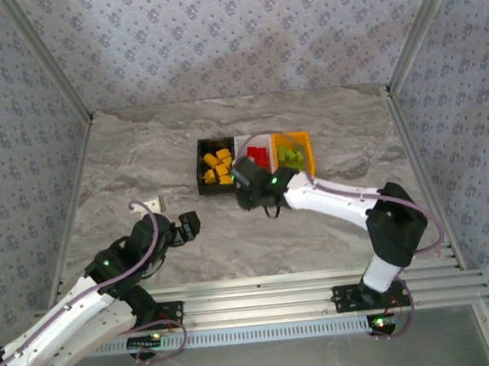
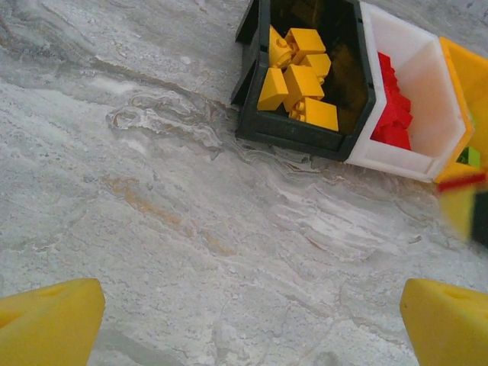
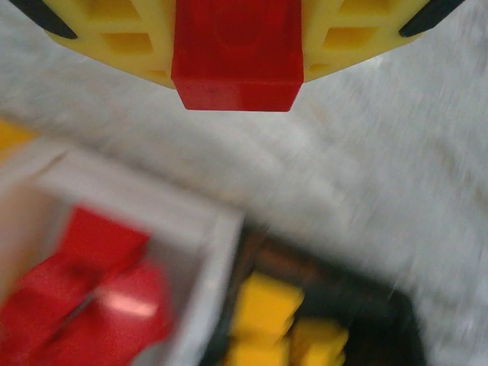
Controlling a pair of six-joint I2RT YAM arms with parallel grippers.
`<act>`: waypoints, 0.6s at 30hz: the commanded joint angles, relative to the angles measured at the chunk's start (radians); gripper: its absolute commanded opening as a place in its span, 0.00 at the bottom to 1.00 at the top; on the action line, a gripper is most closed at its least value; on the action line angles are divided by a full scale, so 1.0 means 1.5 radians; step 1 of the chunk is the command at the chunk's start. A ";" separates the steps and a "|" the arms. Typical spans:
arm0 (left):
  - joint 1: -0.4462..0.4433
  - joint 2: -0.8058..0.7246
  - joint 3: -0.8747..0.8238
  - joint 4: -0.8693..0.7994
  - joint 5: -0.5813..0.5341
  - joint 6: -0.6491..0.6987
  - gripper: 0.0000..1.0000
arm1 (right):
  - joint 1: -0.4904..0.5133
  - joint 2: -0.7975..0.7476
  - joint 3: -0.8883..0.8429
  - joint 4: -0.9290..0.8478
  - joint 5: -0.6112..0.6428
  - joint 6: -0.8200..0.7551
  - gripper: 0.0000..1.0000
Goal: Sort the legos into containers by color
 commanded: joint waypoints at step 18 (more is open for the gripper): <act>0.004 0.049 -0.004 0.075 -0.033 0.016 0.99 | -0.154 0.065 0.195 0.063 0.073 -0.067 0.76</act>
